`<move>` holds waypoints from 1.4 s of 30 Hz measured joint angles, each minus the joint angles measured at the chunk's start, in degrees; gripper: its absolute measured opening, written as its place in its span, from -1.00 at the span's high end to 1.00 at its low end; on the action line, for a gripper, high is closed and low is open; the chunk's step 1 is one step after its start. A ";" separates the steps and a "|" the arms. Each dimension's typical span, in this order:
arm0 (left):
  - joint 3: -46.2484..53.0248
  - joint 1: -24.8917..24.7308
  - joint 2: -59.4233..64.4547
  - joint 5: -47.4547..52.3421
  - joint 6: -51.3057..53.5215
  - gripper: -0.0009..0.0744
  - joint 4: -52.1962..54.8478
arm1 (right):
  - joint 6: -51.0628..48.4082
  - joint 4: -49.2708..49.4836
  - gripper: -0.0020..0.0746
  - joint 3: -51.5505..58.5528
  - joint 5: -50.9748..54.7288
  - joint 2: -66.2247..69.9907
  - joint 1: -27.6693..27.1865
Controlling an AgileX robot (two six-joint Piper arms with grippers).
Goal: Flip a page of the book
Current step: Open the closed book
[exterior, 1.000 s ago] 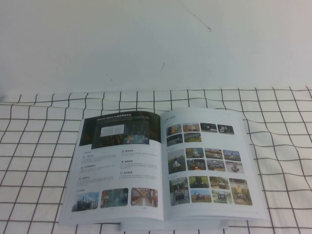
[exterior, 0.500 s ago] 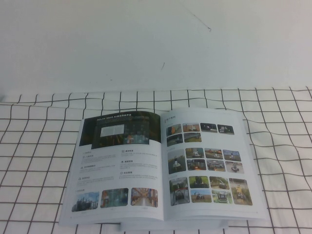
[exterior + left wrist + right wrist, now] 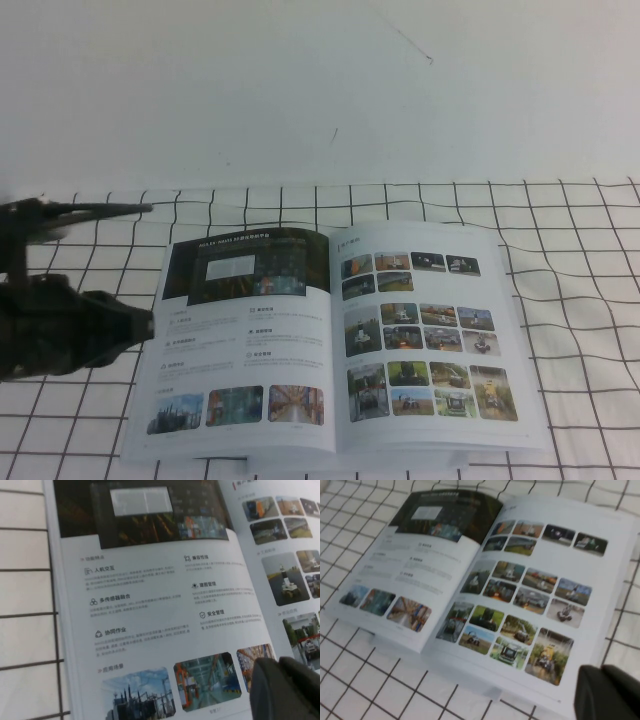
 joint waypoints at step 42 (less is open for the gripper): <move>-19.25 -10.76 42.36 -7.99 9.46 0.98 -5.36 | -1.91 -2.63 -0.36 -22.67 -10.57 59.47 13.00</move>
